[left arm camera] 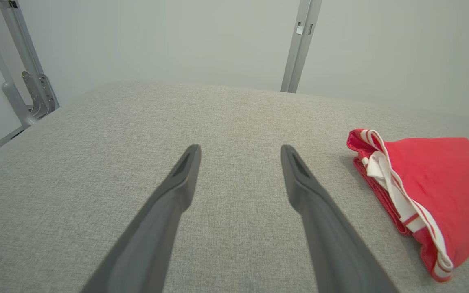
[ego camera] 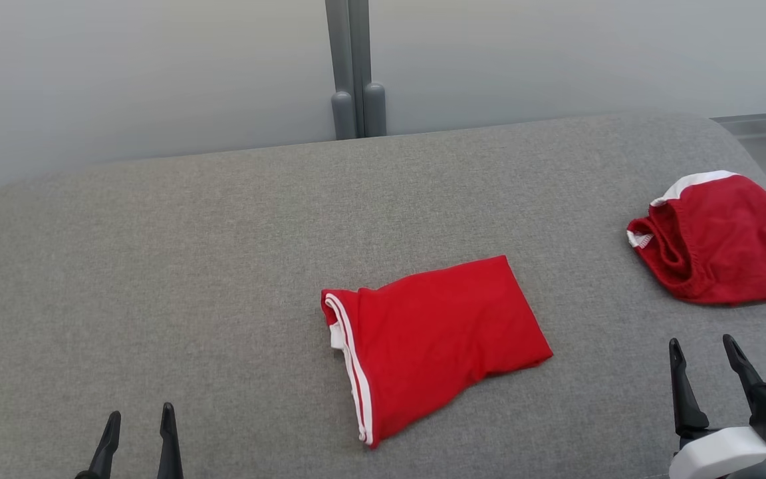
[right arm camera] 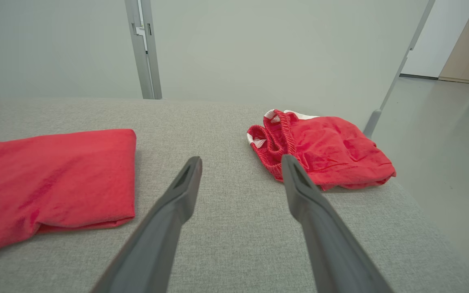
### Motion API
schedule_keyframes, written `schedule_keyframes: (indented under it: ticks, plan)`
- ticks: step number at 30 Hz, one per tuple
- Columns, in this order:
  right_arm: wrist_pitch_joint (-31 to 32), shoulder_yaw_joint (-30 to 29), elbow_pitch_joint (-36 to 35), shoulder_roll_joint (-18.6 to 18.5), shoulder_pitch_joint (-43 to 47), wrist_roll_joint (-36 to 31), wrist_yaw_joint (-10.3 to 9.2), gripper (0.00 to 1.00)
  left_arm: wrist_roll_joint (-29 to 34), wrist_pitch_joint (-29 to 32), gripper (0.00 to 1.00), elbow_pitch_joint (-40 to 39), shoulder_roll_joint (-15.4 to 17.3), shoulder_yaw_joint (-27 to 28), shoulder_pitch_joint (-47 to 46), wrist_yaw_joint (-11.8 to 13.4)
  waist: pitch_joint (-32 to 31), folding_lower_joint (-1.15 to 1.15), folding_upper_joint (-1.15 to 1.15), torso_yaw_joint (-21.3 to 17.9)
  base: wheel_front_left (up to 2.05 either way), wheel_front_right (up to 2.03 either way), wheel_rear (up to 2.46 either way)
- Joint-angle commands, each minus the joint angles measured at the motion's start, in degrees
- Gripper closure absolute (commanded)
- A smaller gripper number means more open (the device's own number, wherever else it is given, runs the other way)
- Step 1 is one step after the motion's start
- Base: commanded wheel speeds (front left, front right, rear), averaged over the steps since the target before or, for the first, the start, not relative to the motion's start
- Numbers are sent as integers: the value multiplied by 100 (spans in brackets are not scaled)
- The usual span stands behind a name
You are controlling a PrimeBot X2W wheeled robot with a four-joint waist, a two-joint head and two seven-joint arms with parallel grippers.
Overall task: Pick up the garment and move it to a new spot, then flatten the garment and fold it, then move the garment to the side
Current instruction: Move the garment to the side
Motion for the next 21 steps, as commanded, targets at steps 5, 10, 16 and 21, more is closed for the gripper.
schedule_keyframes:
  ticks: [5,10,16,21]
  plan:
    - [-14,167,203,62,-176,253,-6,0,3,-15,0,-17,7,-6,90,-16,16,0,0,5,0,0,0]
    - [1115,1027,322,-354,-1023,1139,-8,0,-42,-15,0,-78,8,-81,122,-16,99,0,0,-20,0,0,0]
    - [3502,2020,93,-1153,-2223,1986,-7,0,19,-15,0,-58,15,-312,-129,-17,446,0,0,94,0,0,0]
    - [4326,2613,455,-1269,-2870,2611,-8,0,29,-15,0,-26,26,-488,-322,-15,682,0,0,259,0,0,0]
